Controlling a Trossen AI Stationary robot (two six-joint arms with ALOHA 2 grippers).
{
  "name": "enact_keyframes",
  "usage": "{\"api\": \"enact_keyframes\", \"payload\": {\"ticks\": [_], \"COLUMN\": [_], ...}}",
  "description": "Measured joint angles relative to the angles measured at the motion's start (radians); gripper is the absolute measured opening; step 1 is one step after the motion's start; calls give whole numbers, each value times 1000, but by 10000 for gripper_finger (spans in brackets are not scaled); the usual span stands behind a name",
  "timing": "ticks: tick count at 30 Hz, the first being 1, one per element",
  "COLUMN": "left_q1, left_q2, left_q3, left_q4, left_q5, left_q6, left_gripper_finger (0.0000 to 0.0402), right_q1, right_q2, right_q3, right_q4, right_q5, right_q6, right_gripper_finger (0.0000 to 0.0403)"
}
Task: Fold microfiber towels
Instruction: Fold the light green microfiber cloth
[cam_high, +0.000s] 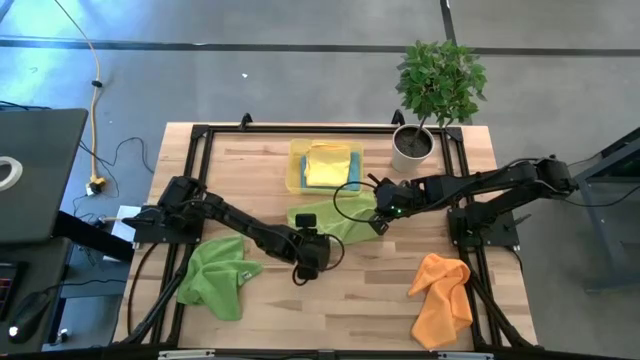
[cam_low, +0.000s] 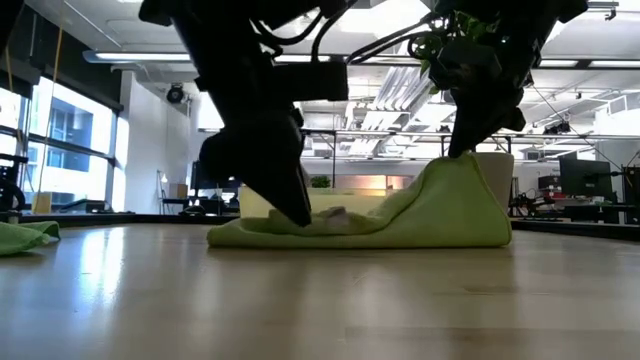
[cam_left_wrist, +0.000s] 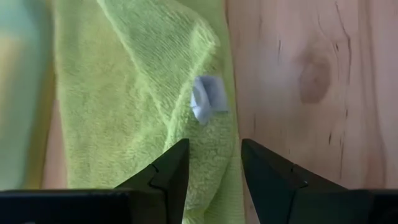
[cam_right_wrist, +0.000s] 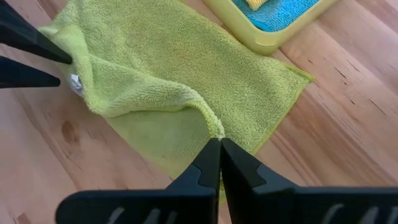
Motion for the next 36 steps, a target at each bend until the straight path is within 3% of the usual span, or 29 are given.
{"api": "enact_keyframes", "payload": {"ticks": [6,13,16,22,29,36], "left_q1": [25,37,45,41,5,-36], "left_q2": [13,20,20,17,-15,-119], "left_q3": [0,0,0,0,0,0], "left_q4": [-16,-16,-19,-20,-17,-4], "left_q5": [85,55,47,65,98,213], "left_q6": [19,18,12,2,-117,-329], "left_gripper_finger": [138,130,102,11,3,2], "right_q1": [0,0,0,0,3,67], "right_q2": [0,0,0,0,0,-1], "right_q3": [0,0,0,0,0,0], "right_q4": [3,3,3,3,-8,-56], "right_q5": [0,-1,-1,-13,-75,-148], "right_q6": [0,0,0,-8,-98,-300], "right_gripper_finger": [0,0,0,0,0,0]}}
